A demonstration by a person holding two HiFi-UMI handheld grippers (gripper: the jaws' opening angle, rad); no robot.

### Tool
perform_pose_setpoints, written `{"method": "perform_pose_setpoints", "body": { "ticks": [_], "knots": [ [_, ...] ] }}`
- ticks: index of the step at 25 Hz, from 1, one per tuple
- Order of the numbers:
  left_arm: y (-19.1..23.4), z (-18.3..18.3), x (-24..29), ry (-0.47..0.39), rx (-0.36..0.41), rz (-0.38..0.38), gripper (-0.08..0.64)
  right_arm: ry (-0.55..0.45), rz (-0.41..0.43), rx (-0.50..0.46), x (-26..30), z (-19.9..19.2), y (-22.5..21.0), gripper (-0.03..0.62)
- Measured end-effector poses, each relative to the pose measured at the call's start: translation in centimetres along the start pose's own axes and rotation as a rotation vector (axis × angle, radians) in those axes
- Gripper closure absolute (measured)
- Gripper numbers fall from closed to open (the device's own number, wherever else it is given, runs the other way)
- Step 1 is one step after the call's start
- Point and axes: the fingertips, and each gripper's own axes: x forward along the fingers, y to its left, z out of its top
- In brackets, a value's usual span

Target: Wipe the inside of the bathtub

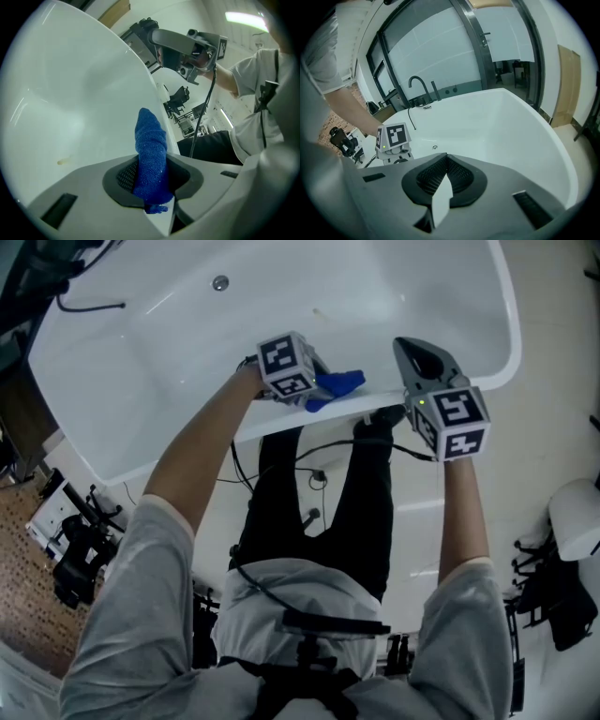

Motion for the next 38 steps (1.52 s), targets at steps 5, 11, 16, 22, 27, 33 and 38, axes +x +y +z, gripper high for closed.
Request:
{"method": "perform_pose_setpoints", "body": {
  "ticks": [5,11,16,22,27,33,38],
  "knots": [
    [0.9,4.0,1.3,-0.073,0.000,-0.023,0.440,-0.010,-0.032,0.005,1.3,1.1,-2.2,0.583],
    [1.9,7.4,2.4,-0.141,-0.001,-0.032,0.440,-0.074,-0.045,0.109,3.5,2.5,-4.1,0.583],
    [2.0,6.2,2.1,-0.156,-0.024,-0.024,0.442,-0.066,-0.043,0.116,4.7,2.7,-5.3,0.583],
    [3.1,-0.7,1.3,-0.046,-0.056,0.012,0.442,-0.013,-0.015,0.091,6.7,1.4,-5.3,0.583],
    [4.0,-1.4,1.2,-0.074,-0.062,0.027,0.442,0.007,-0.004,0.072,8.6,0.9,-5.3,0.583],
    [6.1,4.3,3.3,-0.153,-0.004,0.054,0.442,0.004,-0.013,0.056,9.9,1.2,-5.9,0.583],
    [6.9,6.6,4.2,-0.162,0.041,0.042,0.442,-0.006,-0.020,0.054,11.0,1.6,-6.9,0.583]
  ]
}}
